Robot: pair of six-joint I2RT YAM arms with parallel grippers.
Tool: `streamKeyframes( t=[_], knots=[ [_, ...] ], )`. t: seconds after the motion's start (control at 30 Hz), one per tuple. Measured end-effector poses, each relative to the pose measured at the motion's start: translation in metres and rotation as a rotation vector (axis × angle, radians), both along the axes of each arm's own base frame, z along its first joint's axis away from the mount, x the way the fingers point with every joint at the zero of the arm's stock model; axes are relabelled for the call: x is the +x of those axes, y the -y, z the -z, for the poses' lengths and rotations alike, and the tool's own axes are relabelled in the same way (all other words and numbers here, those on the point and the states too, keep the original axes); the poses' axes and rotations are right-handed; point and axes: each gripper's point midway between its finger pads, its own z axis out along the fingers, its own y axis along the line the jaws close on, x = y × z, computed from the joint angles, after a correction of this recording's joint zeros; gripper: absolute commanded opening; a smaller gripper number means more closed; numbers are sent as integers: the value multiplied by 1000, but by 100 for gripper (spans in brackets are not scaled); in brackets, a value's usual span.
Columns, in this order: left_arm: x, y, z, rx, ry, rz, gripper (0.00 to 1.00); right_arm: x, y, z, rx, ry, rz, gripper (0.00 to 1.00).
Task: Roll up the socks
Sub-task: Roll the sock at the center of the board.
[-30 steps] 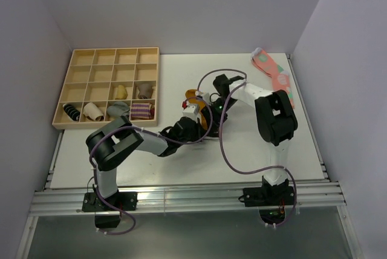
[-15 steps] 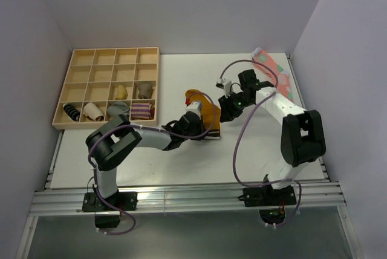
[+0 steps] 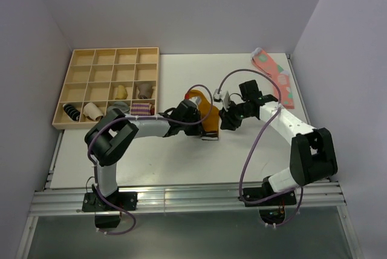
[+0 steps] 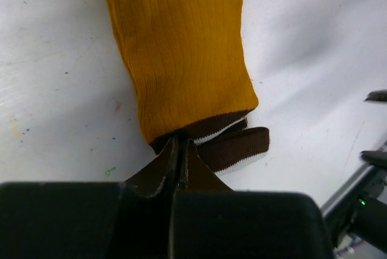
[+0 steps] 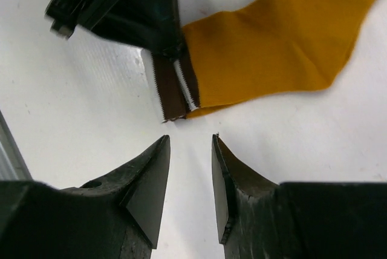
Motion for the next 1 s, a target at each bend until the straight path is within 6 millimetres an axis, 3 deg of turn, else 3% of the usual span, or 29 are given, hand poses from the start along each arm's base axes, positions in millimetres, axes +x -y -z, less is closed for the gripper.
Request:
streamKeyframes(
  t=[0.33, 0.7, 1.0],
  knots=[
    [1, -14, 2, -22, -151, 39, 0, -50, -38, 31, -96, 114, -240, 44],
    [-3, -10, 3, -26, -211, 83, 0, -40, -51, 39, -154, 219, -273, 42],
    [-4, -8, 3, -39, -231, 105, 0, -42, -59, 60, -215, 227, -313, 41]
  ],
)
